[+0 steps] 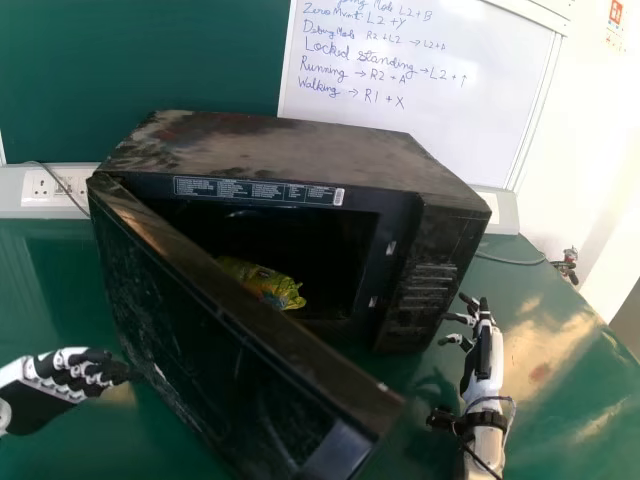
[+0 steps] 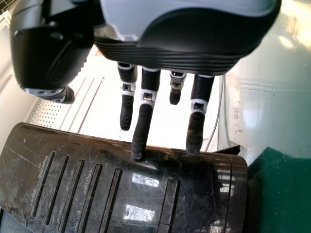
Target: Put biscuit inside oven
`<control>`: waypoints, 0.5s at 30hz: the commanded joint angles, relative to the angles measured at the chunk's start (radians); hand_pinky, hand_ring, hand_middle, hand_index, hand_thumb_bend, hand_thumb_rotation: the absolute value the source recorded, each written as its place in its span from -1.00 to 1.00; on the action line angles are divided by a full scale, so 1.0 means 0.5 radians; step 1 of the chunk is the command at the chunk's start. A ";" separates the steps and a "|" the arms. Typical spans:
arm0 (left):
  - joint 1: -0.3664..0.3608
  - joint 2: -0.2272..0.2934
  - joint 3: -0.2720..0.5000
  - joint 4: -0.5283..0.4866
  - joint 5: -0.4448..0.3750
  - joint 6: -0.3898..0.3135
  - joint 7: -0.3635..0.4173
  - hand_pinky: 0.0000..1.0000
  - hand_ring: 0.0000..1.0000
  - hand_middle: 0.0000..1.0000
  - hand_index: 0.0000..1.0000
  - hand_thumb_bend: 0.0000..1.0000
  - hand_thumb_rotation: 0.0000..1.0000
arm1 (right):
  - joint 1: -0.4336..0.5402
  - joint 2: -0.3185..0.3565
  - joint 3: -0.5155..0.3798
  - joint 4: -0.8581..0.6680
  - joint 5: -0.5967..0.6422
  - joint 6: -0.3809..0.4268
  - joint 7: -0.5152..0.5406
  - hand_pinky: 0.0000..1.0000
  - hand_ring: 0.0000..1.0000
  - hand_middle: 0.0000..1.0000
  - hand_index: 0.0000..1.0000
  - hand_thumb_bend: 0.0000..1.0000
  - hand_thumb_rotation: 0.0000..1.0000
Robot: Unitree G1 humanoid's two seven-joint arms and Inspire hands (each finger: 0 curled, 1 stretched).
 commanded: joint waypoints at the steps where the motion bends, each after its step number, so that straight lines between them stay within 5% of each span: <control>1: 0.020 -0.004 0.002 -0.031 0.011 0.039 0.015 -0.84 -0.40 -0.16 -0.24 -1.00 -1.00 | 0.090 0.066 0.006 0.066 -0.008 -0.011 -0.011 -0.43 -0.27 -0.07 0.50 0.30 0.78; 10: 0.041 -0.074 -0.005 -0.120 0.137 -0.030 0.203 -0.79 -0.39 -0.16 -0.23 -1.00 -1.00 | 0.097 0.065 0.015 0.061 -0.026 -0.013 -0.037 -0.44 -0.29 -0.07 0.50 0.34 0.79; 15: 0.083 -0.133 -0.056 -0.202 0.254 -0.066 0.382 -0.71 -0.26 0.00 0.06 -1.00 -1.00 | 0.100 0.058 0.026 0.067 -0.041 -0.026 -0.044 -0.44 -0.29 -0.07 0.50 0.30 0.81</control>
